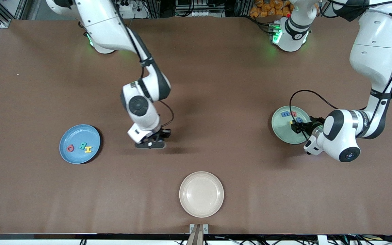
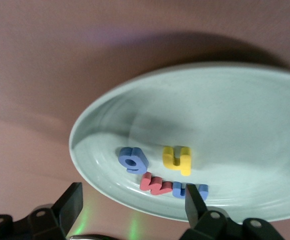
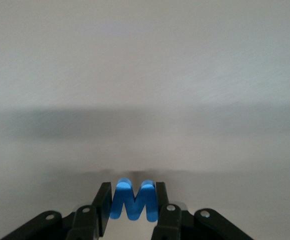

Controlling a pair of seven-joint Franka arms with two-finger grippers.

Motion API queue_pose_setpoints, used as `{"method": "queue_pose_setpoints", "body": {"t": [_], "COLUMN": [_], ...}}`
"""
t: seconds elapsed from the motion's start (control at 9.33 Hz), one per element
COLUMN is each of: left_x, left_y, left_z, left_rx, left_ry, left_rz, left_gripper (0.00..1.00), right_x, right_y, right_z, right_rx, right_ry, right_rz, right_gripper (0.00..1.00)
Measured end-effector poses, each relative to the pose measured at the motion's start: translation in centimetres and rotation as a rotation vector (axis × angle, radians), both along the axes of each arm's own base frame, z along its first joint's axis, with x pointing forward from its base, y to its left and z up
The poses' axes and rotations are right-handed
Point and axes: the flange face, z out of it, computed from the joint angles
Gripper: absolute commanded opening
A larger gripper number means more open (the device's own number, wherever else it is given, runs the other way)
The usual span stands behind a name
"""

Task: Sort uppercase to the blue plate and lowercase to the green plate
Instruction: 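Carry the M to the blue plate while the left gripper carries the g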

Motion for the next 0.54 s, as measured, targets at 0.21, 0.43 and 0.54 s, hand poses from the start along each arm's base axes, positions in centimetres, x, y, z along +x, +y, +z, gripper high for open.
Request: {"method": "queue_pose_setpoints", "body": {"t": [0.21,0.43,0.54], "left_x": [1.6,2.5,2.9], "left_y": [-1.0,-1.5,-1.4], "left_z": [2.9,6.9,9.8], "left_rx": [-0.027,-0.030,-0.037], "left_ry": [-0.060,-0.124,-0.165], "left_rz": [0.011,0.008,0.004], "left_gripper": [1.00,1.00,1.00], "right_x": [2.9,4.5,4.8], "right_y": [-8.2,-17.5,-21.5], "right_z": [2.7,4.1,4.2], "right_rx": [-0.013,-0.004,-0.004], "right_ry": [0.042,0.079,0.095], "right_rz": [0.040,0.090,0.112], "right_gripper": [0.00,0.00,0.00]}}
